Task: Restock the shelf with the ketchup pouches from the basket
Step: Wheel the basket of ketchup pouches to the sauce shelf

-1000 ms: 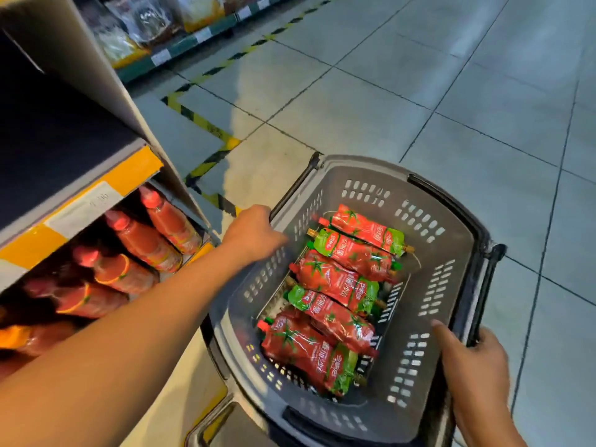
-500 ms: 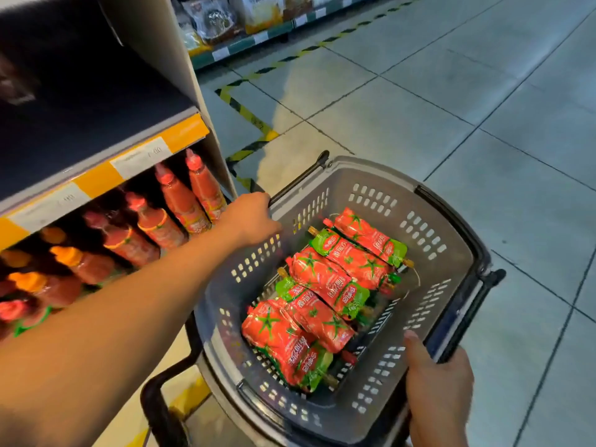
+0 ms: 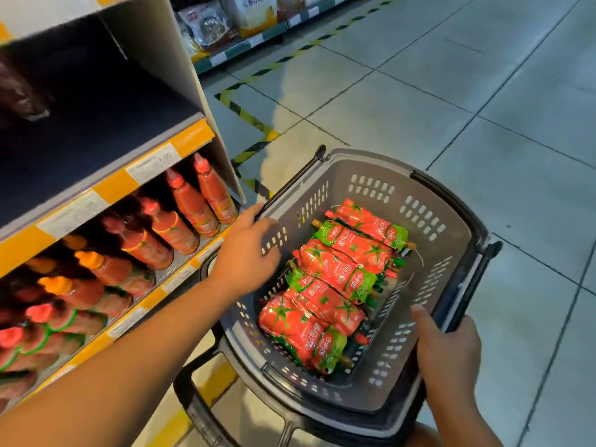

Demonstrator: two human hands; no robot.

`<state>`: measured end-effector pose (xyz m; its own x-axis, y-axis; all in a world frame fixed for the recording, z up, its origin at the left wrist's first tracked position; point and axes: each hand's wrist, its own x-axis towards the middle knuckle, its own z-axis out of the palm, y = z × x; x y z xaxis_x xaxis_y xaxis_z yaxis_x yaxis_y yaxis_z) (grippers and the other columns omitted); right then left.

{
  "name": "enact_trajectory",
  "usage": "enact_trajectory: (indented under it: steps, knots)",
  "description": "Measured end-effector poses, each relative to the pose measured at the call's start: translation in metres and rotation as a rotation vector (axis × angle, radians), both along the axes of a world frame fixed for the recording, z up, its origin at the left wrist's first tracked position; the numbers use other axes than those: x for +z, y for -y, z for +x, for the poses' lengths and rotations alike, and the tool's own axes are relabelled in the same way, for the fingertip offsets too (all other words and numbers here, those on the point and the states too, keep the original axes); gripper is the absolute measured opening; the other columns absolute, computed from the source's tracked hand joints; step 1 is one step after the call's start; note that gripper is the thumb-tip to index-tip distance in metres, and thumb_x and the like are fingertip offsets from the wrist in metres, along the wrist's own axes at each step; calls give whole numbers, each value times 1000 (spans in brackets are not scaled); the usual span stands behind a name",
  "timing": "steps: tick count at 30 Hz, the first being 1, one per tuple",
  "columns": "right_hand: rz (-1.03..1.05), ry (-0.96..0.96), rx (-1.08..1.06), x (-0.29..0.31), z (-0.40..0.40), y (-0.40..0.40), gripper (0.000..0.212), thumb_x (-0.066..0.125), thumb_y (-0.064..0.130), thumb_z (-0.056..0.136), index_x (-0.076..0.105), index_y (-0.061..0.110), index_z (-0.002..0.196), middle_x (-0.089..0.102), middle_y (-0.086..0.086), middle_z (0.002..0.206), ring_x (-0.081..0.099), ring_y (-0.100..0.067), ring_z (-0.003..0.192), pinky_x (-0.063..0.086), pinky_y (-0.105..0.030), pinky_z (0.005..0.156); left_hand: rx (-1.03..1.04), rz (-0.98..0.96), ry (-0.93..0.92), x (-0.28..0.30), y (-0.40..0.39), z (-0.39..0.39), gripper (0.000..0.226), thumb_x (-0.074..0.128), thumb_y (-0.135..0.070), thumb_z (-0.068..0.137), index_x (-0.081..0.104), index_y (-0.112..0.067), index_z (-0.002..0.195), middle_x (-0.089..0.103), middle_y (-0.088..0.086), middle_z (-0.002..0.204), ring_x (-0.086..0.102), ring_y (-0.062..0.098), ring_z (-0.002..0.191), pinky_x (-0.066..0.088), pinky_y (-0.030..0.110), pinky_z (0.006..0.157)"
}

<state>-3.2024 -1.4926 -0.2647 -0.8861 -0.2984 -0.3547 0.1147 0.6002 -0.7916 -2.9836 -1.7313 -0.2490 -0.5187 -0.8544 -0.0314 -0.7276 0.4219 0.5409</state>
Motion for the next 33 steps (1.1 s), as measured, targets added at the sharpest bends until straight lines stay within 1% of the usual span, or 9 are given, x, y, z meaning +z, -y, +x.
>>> enact_trajectory:
  steps: [4,7,10,16,21,26,28,30,33]
  knots:
    - [-8,-36,26,2,-4,-1,37,74,38,97,58,8,110,62,-18,95,56,-26,72,43,-40,60,-3,44,-10,2,1,1,48,71,-23,88,63,-17,136,26,11,168,28,32,154,29,43,122]
    - [-16,-67,49,9,-8,6,28,75,35,96,60,13,104,66,-13,93,60,-23,75,46,-38,63,-57,31,54,-1,-3,5,53,64,-33,81,63,-20,133,17,15,171,19,38,157,27,53,124]
    - [-10,-93,57,13,-11,10,22,75,34,96,60,19,99,67,-10,92,63,-23,75,47,-34,59,-26,36,73,3,-6,2,52,59,-42,75,66,-20,122,18,19,169,19,41,155,25,52,123]
    - [18,-150,40,12,-15,15,27,76,35,92,60,19,106,67,2,91,64,-21,79,48,-38,71,-67,-4,78,1,0,-6,52,56,-51,74,68,-19,112,20,25,167,18,40,155,24,49,122]
    - [157,-250,49,13,-14,17,31,75,36,94,60,12,107,66,-11,99,59,-32,86,50,-43,76,-132,66,64,6,5,-3,39,58,-47,78,63,-20,105,8,19,171,8,37,157,19,51,126]
    - [489,-264,136,30,-3,27,53,62,54,99,44,7,116,64,-23,109,61,-41,90,52,-49,75,-182,113,81,13,7,3,37,63,-41,84,63,-15,111,2,24,170,2,42,158,9,50,129]
    - [717,-441,255,35,-5,29,69,57,57,99,36,6,140,55,-26,134,58,-47,117,52,-57,90,-218,129,76,14,9,5,33,64,-39,87,60,-16,110,-1,24,171,-1,42,158,6,49,129]
    - [814,-764,441,41,-12,39,78,60,52,95,31,9,153,48,-25,146,51,-47,129,47,-58,98,-228,143,50,12,15,4,36,64,-38,89,60,-17,118,-1,20,172,-2,37,159,7,47,129]
    - [725,-932,740,43,-6,65,47,69,38,91,57,11,128,63,-18,122,61,-43,112,51,-52,93,-261,34,-91,-2,13,-2,36,63,-30,91,60,-16,124,23,12,168,20,32,156,25,44,125]
